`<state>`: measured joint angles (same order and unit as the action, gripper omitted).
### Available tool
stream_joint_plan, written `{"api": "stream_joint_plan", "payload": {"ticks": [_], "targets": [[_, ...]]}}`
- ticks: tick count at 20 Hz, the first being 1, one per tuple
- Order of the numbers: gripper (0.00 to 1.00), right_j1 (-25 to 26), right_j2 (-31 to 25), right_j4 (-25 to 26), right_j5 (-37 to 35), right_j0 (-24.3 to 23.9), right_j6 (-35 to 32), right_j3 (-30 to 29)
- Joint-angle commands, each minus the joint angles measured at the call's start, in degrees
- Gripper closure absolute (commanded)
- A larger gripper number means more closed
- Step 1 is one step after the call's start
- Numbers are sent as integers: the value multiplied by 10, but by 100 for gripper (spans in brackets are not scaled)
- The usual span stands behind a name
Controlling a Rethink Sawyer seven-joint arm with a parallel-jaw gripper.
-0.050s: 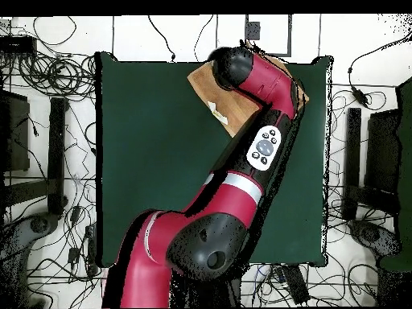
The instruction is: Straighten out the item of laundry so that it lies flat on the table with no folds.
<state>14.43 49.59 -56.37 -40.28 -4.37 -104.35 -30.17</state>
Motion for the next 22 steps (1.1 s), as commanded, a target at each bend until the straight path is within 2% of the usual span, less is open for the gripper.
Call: {"api": "stream_joint_plan", "payload": {"ticks": [1, 7, 15, 22], "targets": [[0, 55, -26, 41, -46, -3, -139, -26], [0, 85, -1, 60, -106, -13, -160, 11], [0, 109, -28, 56, -74, 4, -191, -2], [0, 110, -94, 33, -53, 28, -198, -34]]}}
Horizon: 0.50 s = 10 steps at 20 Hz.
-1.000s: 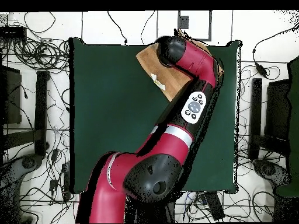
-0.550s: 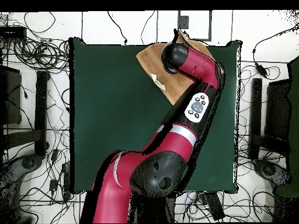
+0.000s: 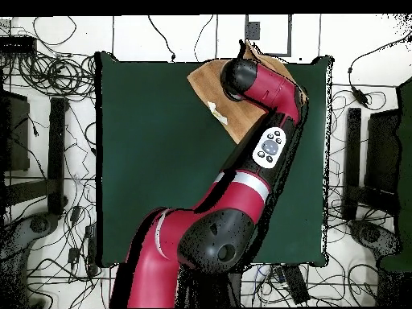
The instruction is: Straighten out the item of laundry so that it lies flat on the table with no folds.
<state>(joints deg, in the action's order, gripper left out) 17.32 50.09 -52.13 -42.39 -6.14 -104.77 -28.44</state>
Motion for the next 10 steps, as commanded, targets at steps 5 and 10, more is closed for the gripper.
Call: {"api": "stream_joint_plan", "payload": {"ticks": [5, 10], "targets": [[0, 58, -128, -16, -85, 62, -192, -73], [0, 58, -130, -5, -243, 51, -167, -33]]}}
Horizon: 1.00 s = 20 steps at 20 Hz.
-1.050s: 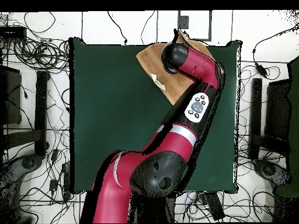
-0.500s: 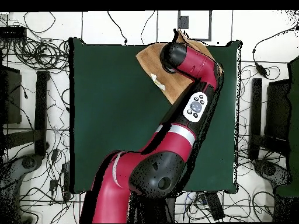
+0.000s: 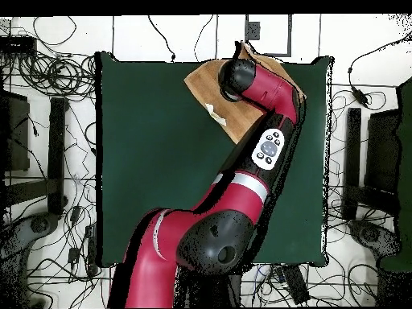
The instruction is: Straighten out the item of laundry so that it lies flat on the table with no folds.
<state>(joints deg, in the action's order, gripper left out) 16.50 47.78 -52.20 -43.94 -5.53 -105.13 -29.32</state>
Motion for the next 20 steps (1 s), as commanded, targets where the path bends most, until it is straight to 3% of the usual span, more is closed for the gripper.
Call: {"api": "stream_joint_plan", "payload": {"ticks": [1, 11, 20], "targets": [[0, 64, -107, -3, -238, 45, -163, -24], [0, 55, -114, 3, -394, 35, -177, -5], [0, 0, -126, 23, -405, 55, -166, -82]]}}
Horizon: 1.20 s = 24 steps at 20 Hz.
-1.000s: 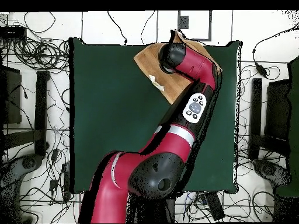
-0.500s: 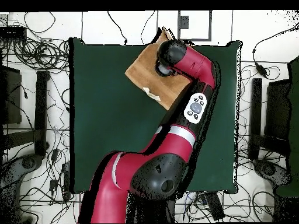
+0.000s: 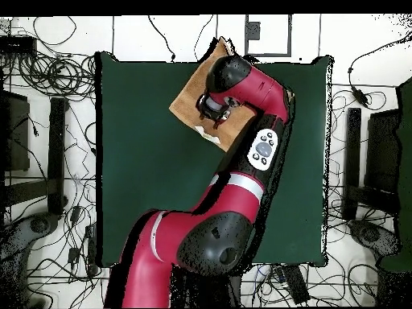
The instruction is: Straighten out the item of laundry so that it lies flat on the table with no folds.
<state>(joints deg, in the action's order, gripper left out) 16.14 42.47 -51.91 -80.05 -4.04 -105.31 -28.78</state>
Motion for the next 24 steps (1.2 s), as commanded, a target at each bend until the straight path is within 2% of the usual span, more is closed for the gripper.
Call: {"api": "stream_joint_plan", "payload": {"ticks": [1, 4, 8, 12, 19, 24], "targets": [[0, -9, -75, 22, -43, 48, -165, -105], [0, -29, -69, 31, -30, 59, -173, -126], [0, -16, -56, 38, -23, 49, -188, -83], [0, -19, -62, 42, -13, 54, -194, -86], [0, -91, -74, 58, -45, 80, -189, -166], [0, -117, -86, 61, -70, 85, -188, -201]]}}
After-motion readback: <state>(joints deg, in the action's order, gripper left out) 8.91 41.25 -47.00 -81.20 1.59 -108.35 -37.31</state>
